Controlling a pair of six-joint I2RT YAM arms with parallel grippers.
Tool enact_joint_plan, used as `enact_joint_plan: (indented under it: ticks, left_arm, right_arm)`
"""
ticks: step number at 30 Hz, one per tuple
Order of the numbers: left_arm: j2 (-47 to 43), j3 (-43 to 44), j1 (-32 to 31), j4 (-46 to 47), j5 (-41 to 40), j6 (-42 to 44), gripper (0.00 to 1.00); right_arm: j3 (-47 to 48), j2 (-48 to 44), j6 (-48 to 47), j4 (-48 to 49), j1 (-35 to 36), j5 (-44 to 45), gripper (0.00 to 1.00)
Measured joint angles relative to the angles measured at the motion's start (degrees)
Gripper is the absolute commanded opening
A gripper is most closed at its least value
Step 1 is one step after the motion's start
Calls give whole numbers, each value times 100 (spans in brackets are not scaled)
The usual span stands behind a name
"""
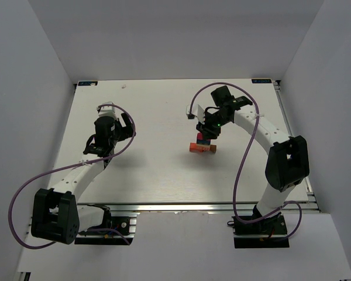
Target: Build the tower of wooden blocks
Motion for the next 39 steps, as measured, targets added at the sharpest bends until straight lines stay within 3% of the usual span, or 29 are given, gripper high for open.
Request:
enact_joint_plan:
  ticks: [4,5,13,22,23,24,33,39]
  left_arm:
    - [0,0,0,0,2,0,98]
    - [0,0,0,0,2,2,98]
    - [0,0,0,0,2,2,98]
    - [0,0,0,0,7,2,98]
    - [0,0,0,0,13,2,98]
    - [0,0,0,0,22,2,98]
    - [0,0,0,68,157,0,98]
    - [-46,208,0,-76,267,-13,98]
  right_arm:
    - [0,13,0,0,0,-2,33]
    - [0,13,0,0,0,-2,40]
    - [0,13,-2,2,0,0,57]
    - [0,13,-4,4,0,0,68]
    - [0,13,-4,4,0,0,72]
    - [0,13,2,7,0,-2,89]
    - [240,-87,192,177,0,-44,89]
    - [804,-632,968,682,-4,94,89]
